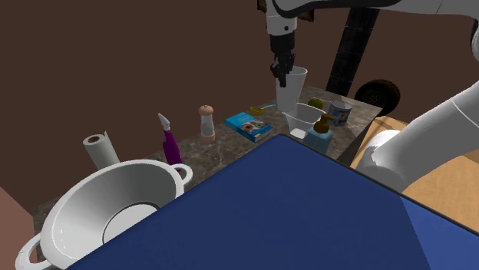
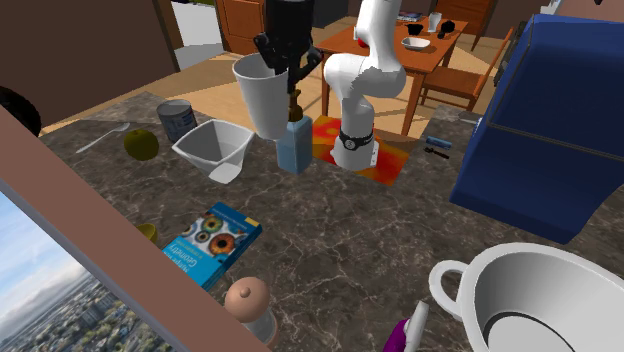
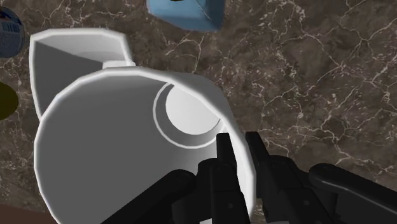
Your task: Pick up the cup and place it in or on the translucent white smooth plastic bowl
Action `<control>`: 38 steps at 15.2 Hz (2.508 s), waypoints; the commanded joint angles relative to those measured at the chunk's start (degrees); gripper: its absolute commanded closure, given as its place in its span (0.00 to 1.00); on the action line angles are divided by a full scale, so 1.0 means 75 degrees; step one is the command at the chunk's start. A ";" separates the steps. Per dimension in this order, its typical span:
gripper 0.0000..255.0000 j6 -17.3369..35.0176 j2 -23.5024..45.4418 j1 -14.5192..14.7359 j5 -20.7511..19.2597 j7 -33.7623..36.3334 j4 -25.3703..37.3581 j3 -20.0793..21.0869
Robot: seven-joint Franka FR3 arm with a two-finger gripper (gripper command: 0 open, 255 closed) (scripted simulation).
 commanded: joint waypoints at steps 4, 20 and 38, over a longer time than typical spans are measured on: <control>1.00 0.0031 0.0041 -0.0327 -0.0417 -0.0966 0.0191 -0.0689; 1.00 0.0735 0.0689 -0.0999 -0.1090 -0.2992 0.0639 -0.2256; 1.00 0.2519 0.0617 -0.1065 -0.1255 -0.2620 -0.1247 -0.2435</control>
